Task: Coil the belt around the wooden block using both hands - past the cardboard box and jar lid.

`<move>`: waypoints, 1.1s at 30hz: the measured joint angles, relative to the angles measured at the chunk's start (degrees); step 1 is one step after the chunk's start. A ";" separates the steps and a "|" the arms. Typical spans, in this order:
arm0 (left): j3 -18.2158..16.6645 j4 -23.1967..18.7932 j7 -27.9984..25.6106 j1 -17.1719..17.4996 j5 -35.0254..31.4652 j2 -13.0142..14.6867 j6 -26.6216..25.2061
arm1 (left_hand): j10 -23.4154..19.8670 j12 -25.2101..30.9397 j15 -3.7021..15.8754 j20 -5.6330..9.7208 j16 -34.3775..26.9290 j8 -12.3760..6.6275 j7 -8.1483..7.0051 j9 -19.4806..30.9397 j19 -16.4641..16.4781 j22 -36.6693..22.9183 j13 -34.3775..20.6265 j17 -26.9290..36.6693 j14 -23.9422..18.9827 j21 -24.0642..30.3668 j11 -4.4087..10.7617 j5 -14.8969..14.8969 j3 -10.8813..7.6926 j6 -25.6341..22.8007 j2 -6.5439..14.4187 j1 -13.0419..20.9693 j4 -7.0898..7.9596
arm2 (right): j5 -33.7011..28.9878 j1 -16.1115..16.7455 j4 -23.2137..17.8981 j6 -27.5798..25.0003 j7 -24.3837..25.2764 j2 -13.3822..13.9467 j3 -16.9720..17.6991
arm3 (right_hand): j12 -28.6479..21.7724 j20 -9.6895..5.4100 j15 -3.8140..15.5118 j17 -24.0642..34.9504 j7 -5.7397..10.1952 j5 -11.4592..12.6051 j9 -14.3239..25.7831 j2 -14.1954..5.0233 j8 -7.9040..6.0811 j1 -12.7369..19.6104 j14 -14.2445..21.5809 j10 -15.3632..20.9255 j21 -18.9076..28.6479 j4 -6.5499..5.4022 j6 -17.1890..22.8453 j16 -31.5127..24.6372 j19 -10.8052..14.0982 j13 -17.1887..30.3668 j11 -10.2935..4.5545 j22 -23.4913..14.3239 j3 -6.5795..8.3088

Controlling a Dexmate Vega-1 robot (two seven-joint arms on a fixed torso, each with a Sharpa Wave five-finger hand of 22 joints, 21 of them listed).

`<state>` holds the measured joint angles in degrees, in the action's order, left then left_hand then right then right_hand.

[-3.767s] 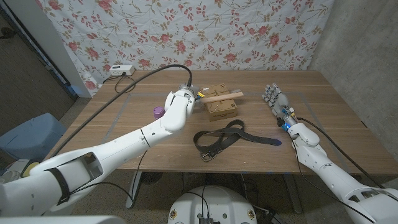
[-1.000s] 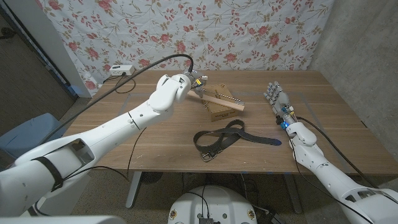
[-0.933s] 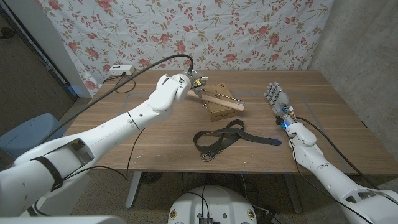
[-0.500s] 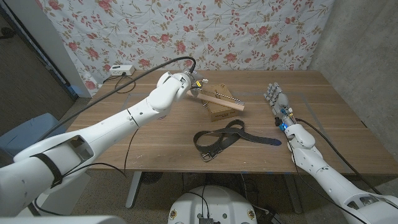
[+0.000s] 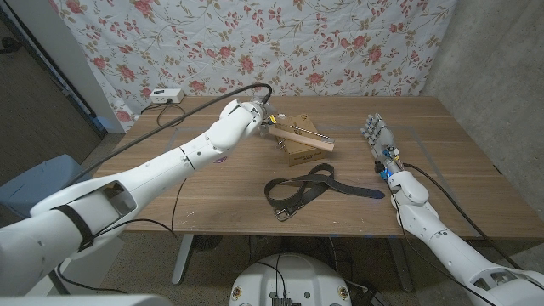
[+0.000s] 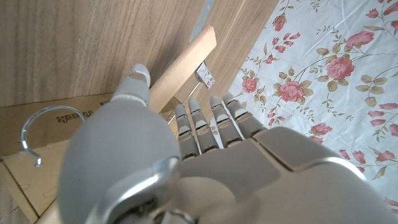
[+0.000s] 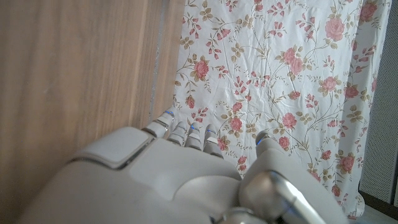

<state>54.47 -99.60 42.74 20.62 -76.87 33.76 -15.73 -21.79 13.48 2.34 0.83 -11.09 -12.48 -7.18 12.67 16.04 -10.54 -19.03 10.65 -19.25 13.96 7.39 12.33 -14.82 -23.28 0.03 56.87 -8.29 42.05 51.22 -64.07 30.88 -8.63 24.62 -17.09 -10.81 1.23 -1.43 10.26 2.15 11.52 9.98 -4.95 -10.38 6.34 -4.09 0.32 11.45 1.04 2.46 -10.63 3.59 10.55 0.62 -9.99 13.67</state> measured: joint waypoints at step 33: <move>4.20 8.45 -6.92 -4.03 6.02 -3.90 3.94 | -8.81 3.44 0.82 0.23 -5.43 -1.37 1.92 -0.12 14.24 -0.54 -2.14 1.90 -12.85 4.46 0.93 -0.89 2.20 -4.23 2.72 4.98 -0.34 | 0.29 -2.79 5.79 2.25 -1.86 -1.45 0.15 | 0.00 0.00 -0.20 0.00 0.00 0.00 0.00 0.00 0.00 0.00 0.20 0.41 0.00 0.00 0.00 0.00 -0.01 -0.02 0.41 0.00 0.00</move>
<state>58.67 -91.16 35.82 16.59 -70.84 29.86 -11.79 -30.61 16.92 3.16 1.06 -16.52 -13.85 -5.26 12.56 30.28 -11.08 -21.17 12.55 -32.09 18.43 8.32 11.44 -12.62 -27.51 2.75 61.85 -8.63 42.34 48.43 -58.28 33.13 -10.50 23.17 -16.94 -10.81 1.23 -1.63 10.25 2.15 11.52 9.98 -4.94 -10.38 6.34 -3.89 0.73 11.45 1.04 2.45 -10.63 3.59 10.53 1.03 -9.99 13.68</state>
